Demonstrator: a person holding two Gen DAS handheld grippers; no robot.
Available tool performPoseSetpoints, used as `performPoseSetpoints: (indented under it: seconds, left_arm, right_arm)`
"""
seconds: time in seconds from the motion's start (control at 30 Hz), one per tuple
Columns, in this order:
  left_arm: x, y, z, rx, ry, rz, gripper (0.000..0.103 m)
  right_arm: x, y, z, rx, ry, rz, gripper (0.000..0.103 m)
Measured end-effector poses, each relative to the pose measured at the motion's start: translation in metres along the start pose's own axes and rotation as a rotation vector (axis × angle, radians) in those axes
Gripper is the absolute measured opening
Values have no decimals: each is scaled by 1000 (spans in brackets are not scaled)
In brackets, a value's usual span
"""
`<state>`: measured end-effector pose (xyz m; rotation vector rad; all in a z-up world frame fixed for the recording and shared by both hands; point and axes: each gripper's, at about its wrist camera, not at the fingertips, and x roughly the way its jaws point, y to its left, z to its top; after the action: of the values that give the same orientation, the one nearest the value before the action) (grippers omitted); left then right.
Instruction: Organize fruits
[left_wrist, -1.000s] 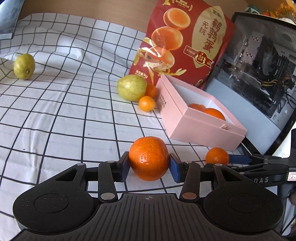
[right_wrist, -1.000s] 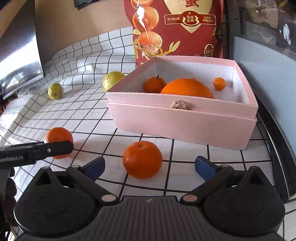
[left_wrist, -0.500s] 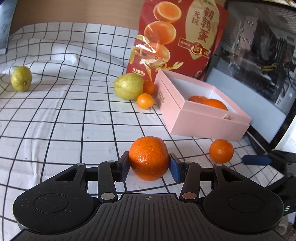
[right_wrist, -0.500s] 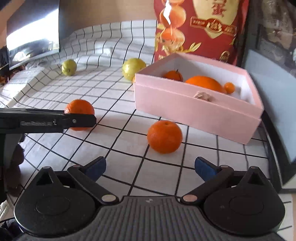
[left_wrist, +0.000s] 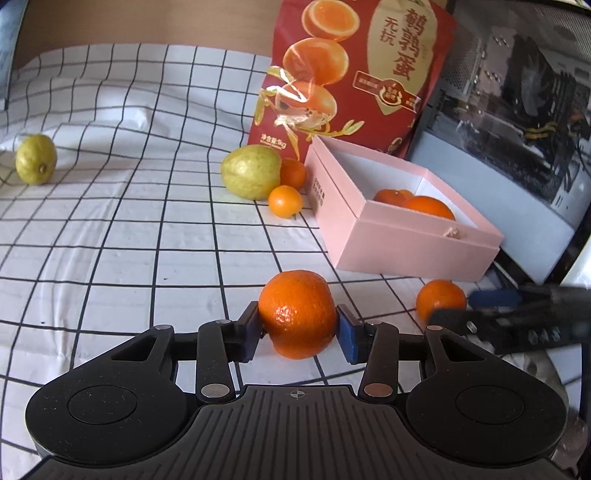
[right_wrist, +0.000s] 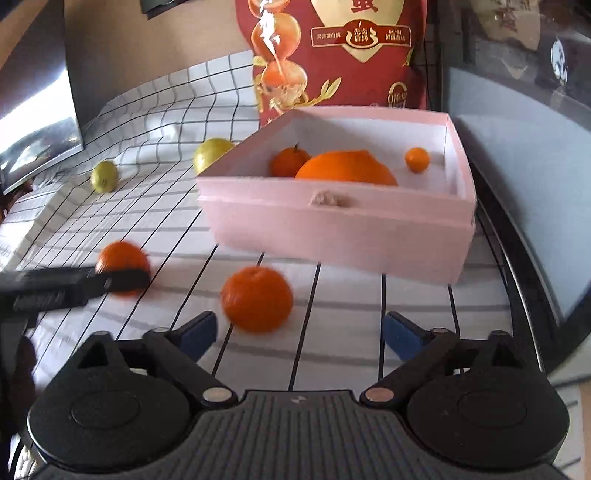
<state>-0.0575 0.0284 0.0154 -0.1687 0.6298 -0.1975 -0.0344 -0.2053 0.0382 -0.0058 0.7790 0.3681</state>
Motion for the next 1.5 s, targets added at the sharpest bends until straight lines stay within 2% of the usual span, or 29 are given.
performPoseSetpoints:
  seconds: [0.17,0.23,0.3,0.4,0.7,1.0,1.23,1.4,1.5]
  left_arm:
    - [1,-6,-1,28,-3,30,48]
    - [1,-9,-2,43,-4,41,48]
    - [1,-9,-2,46,-5,43,48]
    - [1,-8,-2,41,-4,40,48]
    - [0,-8,-3,32,-7,33,48]
    - [0,-7,-3,21,-9,27,48]
    - [0,-2,-2,-9,-13,7,48]
    - [1,-1,-1,-17,-13,6,47]
    - [2,-5,6,-34,-19,-31,47]
  right_arm:
    - [15,16,9,-38,-12,-1,80]
    - [16,25,8,-74,-17,-24,65]
    - [13,33,4,-112,-22,-49,53]
    - [5,36,-1,-128,-15,-39,43]
    - [-13,34,-15,-161,-20,-76,42]
    - [-17,32,-23,-165,-40,-78,42]
    - [-18,30,-24,-157,-43,-73,42]
    - [-19,26,-22,-155,-41,-99,42]
    - [-21,18,-16,-123,-42,-111,42]
